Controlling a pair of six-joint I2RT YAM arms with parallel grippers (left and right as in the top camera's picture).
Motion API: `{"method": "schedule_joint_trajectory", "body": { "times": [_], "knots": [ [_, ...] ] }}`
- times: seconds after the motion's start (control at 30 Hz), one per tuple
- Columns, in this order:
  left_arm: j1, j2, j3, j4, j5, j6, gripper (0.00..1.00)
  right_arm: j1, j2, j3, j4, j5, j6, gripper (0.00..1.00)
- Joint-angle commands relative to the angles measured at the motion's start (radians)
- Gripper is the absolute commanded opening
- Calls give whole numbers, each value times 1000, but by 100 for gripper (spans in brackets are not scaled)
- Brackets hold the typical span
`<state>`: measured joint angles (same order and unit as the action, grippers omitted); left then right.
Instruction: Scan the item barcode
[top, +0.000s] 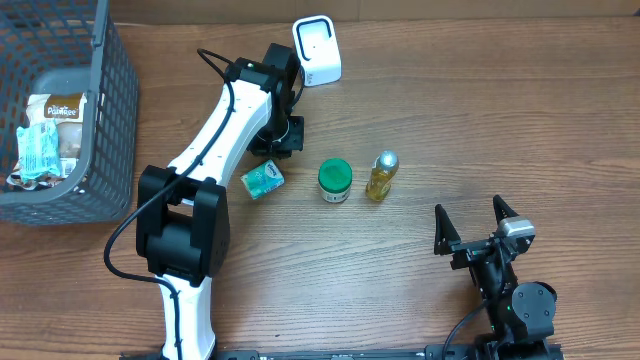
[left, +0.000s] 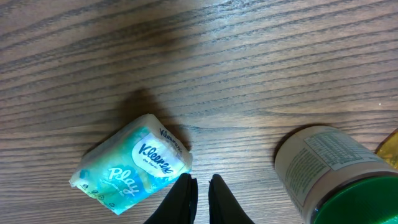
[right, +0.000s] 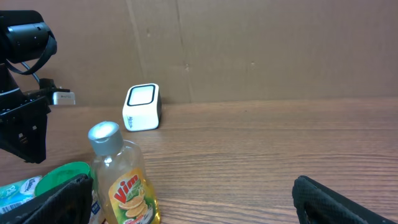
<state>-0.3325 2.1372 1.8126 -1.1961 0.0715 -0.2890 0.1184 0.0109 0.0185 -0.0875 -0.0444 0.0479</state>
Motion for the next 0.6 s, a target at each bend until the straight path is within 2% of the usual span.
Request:
{"method": "schedule_joint_trajectory", "body": {
  "times": [0.0, 0.57],
  "knots": [
    [-5, 18, 6, 1, 4, -3, 11, -3, -8, -11, 6, 5, -8, 100],
    [-5, 18, 6, -5, 3, -3, 10, -3, -8, -11, 6, 5, -8, 100]
  ]
}}
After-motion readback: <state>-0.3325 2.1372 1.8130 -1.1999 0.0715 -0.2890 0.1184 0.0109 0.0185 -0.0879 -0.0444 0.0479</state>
